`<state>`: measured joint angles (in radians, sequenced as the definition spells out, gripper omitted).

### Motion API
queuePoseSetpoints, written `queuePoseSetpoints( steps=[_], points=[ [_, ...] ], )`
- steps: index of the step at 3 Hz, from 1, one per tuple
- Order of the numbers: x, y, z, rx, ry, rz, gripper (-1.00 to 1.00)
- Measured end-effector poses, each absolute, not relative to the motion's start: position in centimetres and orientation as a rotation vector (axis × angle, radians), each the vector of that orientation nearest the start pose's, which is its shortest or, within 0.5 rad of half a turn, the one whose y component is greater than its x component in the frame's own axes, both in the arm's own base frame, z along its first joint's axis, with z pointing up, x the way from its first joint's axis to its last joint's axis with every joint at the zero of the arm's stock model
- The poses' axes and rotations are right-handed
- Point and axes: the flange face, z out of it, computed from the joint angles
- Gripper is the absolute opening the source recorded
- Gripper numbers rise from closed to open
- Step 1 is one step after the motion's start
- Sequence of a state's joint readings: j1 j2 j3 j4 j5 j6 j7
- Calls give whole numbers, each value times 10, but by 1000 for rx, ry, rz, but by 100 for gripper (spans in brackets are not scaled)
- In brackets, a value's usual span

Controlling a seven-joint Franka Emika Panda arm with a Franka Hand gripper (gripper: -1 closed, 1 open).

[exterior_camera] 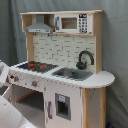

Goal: Play with the kitchen

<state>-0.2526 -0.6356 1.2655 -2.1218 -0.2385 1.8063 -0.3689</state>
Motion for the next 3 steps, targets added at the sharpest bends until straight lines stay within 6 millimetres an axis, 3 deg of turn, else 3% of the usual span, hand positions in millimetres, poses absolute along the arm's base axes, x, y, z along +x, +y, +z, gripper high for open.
queuePoseSetpoints(
  steps=[1, 3],
  points=[
    [200, 441, 499, 1671, 1383, 174, 100],
    [166, 461, 510, 1397, 1273, 233, 100]
  ],
)
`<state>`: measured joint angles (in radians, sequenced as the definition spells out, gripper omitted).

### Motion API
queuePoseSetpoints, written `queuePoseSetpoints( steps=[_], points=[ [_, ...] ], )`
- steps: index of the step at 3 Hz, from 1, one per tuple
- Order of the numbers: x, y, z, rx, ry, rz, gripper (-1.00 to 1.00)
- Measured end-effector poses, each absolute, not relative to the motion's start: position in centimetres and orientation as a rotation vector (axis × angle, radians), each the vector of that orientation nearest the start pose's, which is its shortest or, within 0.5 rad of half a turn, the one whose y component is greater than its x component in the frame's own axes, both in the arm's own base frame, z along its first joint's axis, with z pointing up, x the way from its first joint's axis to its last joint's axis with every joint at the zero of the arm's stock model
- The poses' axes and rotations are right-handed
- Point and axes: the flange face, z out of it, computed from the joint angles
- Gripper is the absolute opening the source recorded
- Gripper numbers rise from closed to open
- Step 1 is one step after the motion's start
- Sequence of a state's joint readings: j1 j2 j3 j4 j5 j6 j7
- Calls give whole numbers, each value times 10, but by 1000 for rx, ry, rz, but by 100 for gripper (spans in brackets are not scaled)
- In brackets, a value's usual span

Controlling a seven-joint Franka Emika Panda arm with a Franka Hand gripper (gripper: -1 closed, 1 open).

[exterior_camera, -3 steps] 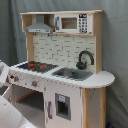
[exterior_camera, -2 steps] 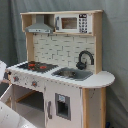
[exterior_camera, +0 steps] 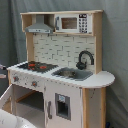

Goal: Play with the kitchen

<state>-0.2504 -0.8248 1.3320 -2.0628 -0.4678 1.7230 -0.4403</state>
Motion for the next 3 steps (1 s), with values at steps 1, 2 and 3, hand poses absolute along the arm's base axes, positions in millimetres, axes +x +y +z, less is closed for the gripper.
queuePoseSetpoints(
  steps=[1, 2, 3],
  points=[
    [149, 473, 511, 1253, 1207, 265, 100],
    [132, 486, 510, 1112, 1141, 295, 100],
    [124, 495, 505, 991, 1084, 307, 100]
  ],
)
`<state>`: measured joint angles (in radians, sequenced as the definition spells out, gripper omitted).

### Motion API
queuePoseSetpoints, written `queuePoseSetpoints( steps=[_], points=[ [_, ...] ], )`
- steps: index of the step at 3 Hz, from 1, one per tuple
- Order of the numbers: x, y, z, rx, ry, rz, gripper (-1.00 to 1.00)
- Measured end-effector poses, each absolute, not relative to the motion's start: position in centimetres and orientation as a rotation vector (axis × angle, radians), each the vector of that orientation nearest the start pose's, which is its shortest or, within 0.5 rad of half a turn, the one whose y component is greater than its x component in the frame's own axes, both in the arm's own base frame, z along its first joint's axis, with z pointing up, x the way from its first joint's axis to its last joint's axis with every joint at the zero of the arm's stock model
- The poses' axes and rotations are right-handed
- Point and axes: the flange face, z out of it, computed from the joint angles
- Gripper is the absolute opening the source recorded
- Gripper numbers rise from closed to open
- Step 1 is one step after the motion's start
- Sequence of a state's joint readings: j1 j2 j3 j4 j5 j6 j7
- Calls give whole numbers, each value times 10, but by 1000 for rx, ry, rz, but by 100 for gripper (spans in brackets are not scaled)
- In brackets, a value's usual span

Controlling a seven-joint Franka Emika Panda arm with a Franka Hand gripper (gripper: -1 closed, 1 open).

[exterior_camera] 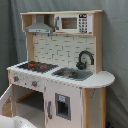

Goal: Play with the kitchen

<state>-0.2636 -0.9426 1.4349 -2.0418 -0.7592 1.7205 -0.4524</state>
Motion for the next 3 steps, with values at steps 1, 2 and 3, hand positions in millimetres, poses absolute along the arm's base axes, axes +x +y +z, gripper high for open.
queuePoseSetpoints(
  steps=[1, 2, 3],
  points=[
    [128, 503, 499, 871, 1034, 310, 100],
    [144, 508, 494, 797, 1030, 323, 100],
    [169, 509, 486, 740, 1046, 356, 100]
  ],
)
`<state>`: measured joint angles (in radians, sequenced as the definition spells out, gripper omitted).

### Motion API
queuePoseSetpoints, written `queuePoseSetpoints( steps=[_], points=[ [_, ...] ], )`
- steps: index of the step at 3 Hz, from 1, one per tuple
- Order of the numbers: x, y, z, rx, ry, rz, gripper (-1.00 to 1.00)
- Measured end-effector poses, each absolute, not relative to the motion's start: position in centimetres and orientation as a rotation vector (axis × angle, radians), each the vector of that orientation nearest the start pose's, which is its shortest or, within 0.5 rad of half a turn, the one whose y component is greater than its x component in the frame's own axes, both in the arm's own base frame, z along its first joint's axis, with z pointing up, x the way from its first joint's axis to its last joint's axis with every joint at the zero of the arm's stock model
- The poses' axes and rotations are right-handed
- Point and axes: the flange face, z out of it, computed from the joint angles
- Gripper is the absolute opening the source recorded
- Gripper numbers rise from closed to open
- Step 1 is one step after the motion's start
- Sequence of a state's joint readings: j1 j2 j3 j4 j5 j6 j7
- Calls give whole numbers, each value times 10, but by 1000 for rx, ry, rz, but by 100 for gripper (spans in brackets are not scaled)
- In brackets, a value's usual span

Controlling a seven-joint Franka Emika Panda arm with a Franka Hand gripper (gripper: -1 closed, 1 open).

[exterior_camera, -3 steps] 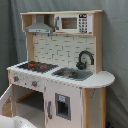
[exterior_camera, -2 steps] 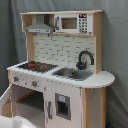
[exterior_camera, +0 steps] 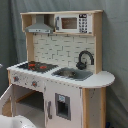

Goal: Play with the kitchen

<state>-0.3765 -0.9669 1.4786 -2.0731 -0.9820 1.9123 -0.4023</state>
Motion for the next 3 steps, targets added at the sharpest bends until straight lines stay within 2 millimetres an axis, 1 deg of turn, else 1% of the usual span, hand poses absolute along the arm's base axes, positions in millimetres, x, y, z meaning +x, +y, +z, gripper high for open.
queuePoseSetpoints(
  steps=[1, 2, 3],
  points=[
    [188, 509, 478, 704, 1067, 397, 100],
    [202, 508, 469, 670, 1088, 445, 100],
    [212, 505, 456, 636, 1124, 500, 100]
  ],
)
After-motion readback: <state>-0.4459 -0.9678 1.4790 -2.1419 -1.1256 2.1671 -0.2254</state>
